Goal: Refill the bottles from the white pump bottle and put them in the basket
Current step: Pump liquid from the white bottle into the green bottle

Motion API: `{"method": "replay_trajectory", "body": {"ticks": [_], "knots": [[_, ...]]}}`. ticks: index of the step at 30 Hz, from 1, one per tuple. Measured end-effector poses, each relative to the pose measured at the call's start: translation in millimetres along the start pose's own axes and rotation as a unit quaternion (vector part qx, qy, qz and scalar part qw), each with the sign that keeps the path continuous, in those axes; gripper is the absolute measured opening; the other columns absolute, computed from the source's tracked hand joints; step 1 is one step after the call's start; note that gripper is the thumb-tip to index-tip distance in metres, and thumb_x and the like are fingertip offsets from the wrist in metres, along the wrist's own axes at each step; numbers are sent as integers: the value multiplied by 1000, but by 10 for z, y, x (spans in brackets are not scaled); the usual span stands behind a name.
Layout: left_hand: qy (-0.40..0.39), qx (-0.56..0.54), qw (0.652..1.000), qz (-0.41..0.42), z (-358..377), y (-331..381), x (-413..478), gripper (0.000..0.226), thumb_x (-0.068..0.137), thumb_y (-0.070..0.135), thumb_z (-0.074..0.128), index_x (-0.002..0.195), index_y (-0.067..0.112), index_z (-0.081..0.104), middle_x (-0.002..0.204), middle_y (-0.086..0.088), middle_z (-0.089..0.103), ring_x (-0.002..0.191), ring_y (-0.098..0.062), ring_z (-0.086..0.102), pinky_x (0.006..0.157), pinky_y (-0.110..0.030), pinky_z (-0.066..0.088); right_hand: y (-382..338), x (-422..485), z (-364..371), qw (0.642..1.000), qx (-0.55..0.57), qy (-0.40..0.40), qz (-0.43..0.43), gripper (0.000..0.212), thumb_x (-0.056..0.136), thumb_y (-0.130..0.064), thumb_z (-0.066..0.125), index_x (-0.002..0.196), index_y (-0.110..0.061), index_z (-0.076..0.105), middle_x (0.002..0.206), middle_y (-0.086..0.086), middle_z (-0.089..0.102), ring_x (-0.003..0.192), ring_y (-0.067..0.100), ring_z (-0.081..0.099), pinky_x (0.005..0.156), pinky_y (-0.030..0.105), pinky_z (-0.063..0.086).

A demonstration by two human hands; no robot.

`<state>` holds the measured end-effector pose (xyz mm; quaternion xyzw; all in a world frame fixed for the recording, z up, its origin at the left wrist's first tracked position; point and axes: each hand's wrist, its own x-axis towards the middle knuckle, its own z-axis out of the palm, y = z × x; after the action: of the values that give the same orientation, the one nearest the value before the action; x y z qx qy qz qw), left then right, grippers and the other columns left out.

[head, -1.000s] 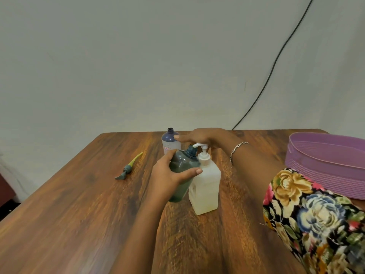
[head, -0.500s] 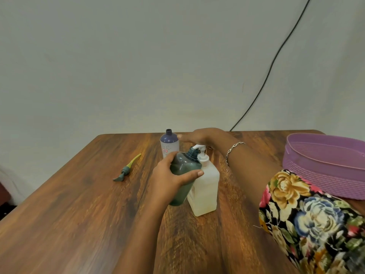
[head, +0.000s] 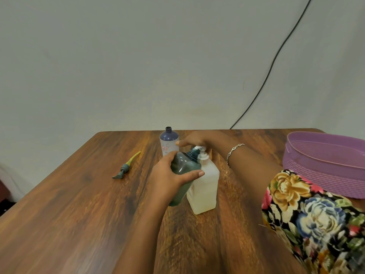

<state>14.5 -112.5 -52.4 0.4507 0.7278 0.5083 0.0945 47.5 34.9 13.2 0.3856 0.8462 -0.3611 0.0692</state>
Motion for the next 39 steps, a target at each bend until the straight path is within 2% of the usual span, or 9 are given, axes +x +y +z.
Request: {"method": "replay_trajectory", "body": {"ticks": [5,9,13,16,22,31,35,37,39], "knots": [[6,-2,1000,0,-3,42,-20,79,61,45,79,130,21,49,114,8,53,100,-8,49,69,-11,37,4,-37,-22,997,64,-33,-18,61,93,-51,45,132,-5,46,121,13,59,89,23,58,76,33,47],[5,4,1000,10,-8,51,-3,78,60,48,79,129,21,51,116,6,58,99,-10,52,70,-15,40,9,-47,-20,999,18,-13,-31,51,94,-46,47,125,-6,53,104,6,59,81,18,55,66,27,43],[1,14,1000,7,10,38,-8,78,61,46,79,129,20,51,118,4,58,100,-10,51,72,-16,41,69,-1,10,999,-45,22,-15,56,94,-50,44,129,-6,51,126,13,55,108,28,56,89,36,43],[-6,19,1000,-2,9,38,8,83,61,49,78,132,17,49,122,2,57,105,-14,52,79,-23,44,53,-59,-16,1000,-6,6,-22,65,93,-56,39,137,-8,42,135,11,48,117,30,51,84,34,40],[-5,20,1000,6,9,72,1,79,62,48,78,130,20,49,120,3,57,99,-10,51,67,-10,36,26,-141,-55,996,72,-44,-35,64,91,-59,38,129,-8,48,107,9,60,76,17,56,62,27,42],[-13,21,1000,-5,26,34,22,83,59,49,78,131,19,49,120,6,56,104,-11,52,77,-20,43,88,-118,2,998,-25,16,-51,64,94,-56,35,132,-6,47,123,9,56,113,28,53,79,30,37],[-14,13,1000,-19,18,50,35,85,59,50,79,132,20,48,124,1,57,110,-16,52,83,-27,44,51,-203,-64,995,77,-30,-57,60,94,-58,29,113,-7,56,80,2,61,74,16,59,59,21,42],[-16,15,1000,-18,17,65,21,87,56,54,77,131,20,50,123,3,57,108,-15,52,80,-24,42,49,-257,-72,994,89,-39,-55,56,94,-59,29,94,-10,55,73,3,59,64,12,56,53,21,43],[-22,14,999,-18,9,82,21,90,53,59,74,131,20,50,122,2,58,108,-15,53,80,-24,43,55,-238,-71,993,93,-40,-56,54,94,-59,30,102,-12,55,76,2,60,65,11,56,52,21,42]]}}
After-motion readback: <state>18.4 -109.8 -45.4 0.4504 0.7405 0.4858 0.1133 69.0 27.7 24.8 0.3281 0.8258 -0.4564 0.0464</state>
